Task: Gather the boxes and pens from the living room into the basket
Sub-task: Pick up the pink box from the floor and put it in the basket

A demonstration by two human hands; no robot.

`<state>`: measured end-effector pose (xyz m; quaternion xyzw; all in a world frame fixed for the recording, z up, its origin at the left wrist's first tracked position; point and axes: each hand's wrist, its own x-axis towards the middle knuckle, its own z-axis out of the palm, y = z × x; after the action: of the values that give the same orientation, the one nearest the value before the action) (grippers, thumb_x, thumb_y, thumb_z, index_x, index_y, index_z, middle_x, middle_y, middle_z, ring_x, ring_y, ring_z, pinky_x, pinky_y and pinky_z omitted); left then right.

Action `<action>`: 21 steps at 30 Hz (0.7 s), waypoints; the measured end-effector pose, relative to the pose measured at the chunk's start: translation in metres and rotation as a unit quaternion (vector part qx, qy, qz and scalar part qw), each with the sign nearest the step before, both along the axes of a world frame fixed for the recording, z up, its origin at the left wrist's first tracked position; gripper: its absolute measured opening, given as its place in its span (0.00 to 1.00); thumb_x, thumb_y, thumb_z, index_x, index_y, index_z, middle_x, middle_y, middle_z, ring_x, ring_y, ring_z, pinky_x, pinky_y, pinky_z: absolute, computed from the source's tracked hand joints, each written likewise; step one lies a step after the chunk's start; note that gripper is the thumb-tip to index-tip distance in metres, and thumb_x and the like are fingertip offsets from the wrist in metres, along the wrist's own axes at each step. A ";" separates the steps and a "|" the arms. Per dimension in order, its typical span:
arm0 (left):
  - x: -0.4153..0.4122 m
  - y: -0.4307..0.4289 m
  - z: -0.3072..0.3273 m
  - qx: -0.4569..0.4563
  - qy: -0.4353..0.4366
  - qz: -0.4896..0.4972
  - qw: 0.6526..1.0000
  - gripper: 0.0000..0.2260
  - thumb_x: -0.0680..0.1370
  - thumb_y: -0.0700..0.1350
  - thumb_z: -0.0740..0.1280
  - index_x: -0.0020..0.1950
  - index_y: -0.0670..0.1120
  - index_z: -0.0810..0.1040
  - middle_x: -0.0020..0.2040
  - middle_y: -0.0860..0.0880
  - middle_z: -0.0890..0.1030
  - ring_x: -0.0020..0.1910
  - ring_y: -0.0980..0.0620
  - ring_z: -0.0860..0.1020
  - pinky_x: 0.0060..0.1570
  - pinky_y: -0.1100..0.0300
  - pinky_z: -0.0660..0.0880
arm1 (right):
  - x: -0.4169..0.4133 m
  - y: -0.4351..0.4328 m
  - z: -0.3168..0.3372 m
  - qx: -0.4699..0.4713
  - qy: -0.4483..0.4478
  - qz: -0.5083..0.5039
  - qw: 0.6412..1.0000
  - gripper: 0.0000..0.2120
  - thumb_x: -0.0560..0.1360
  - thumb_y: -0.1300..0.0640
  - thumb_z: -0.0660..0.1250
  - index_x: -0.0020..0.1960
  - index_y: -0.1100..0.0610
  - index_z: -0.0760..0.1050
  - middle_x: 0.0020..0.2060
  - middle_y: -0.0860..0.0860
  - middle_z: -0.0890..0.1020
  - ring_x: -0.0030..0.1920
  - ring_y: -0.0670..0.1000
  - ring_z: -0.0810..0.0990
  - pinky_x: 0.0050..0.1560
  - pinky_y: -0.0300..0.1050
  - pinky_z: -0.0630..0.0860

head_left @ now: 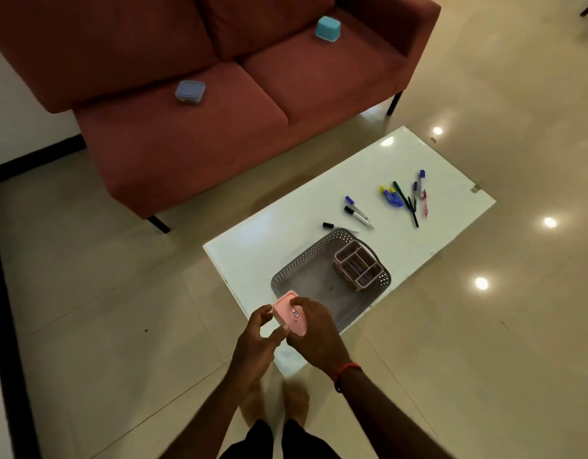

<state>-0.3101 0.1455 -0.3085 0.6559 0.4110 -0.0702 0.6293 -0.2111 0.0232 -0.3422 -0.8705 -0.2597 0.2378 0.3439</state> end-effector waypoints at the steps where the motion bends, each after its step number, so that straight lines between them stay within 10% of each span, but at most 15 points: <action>1: 0.008 0.000 -0.006 0.002 -0.001 -0.006 1.000 0.24 0.77 0.52 0.72 0.72 0.57 0.69 0.68 0.56 0.76 0.60 0.46 0.80 0.56 0.49 0.79 | 0.005 -0.001 -0.006 -0.007 0.001 -0.005 1.000 0.30 0.66 0.54 0.75 0.66 0.54 0.71 0.60 0.50 0.77 0.58 0.52 0.74 0.60 0.47 0.73; 7: 0.060 0.006 -0.052 0.022 0.007 -0.071 0.997 0.20 0.78 0.52 0.71 0.68 0.53 0.73 0.66 0.53 0.77 0.62 0.45 0.79 0.62 0.46 0.78 | 0.037 -0.006 -0.051 -0.062 0.009 -0.018 0.998 0.29 0.67 0.55 0.73 0.67 0.54 0.70 0.63 0.51 0.75 0.61 0.53 0.71 0.61 0.43 0.70; 13: 0.098 0.015 -0.120 0.049 0.001 -0.131 0.990 0.15 0.79 0.50 0.71 0.64 0.49 0.79 0.64 0.50 0.80 0.58 0.53 0.77 0.45 0.75 0.71 | 0.064 0.006 -0.118 -0.081 0.022 -0.023 0.996 0.24 0.68 0.55 0.72 0.63 0.52 0.72 0.59 0.50 0.77 0.58 0.51 0.73 0.61 0.49 0.73; 21: 0.106 0.029 -0.192 0.189 0.022 -0.264 0.946 0.17 0.77 0.52 0.73 0.62 0.45 0.82 0.65 0.45 0.78 0.66 0.45 0.73 0.64 0.45 0.73 | 0.078 0.011 -0.193 -0.084 0.050 -0.057 0.994 0.26 0.70 0.56 0.74 0.66 0.57 0.71 0.62 0.54 0.76 0.61 0.55 0.73 0.61 0.47 0.71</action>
<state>-0.2042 0.1743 -0.5010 0.8461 0.2427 -0.1697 0.4433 -0.1332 0.0345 -0.5356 -0.8967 -0.1715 0.2820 0.2949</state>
